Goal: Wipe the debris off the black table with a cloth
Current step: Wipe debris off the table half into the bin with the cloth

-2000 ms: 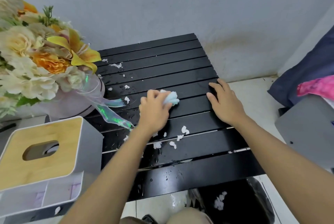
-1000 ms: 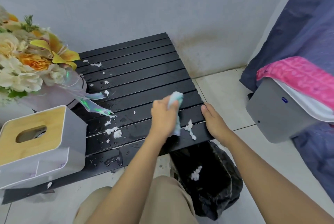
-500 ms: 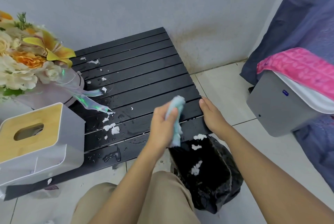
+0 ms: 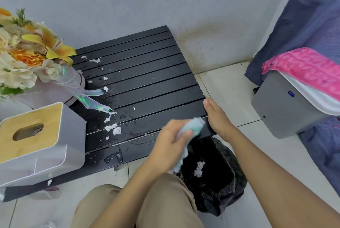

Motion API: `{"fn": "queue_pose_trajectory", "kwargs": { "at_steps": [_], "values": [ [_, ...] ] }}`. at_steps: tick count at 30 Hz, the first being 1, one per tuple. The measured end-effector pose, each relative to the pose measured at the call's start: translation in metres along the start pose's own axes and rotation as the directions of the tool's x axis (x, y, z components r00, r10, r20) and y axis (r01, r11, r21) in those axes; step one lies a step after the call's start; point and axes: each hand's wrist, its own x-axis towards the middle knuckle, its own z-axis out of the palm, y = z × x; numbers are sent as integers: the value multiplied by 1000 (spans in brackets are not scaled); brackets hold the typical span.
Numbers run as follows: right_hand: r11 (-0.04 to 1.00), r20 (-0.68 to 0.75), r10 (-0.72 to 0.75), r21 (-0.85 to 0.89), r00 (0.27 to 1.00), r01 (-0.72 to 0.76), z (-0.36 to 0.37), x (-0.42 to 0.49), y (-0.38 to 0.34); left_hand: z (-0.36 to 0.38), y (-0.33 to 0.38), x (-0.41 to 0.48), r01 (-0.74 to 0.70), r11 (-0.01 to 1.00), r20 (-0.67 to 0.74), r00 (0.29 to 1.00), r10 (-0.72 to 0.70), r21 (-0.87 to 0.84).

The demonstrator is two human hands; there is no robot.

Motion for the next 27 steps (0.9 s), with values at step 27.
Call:
{"fn": "queue_pose_trajectory", "kwargs": {
  "at_steps": [27],
  "values": [
    [963,142,-270,50,952,266,34,-9,-82,-64,25,39,281,715,-8,929,-371,-640]
  ]
}}
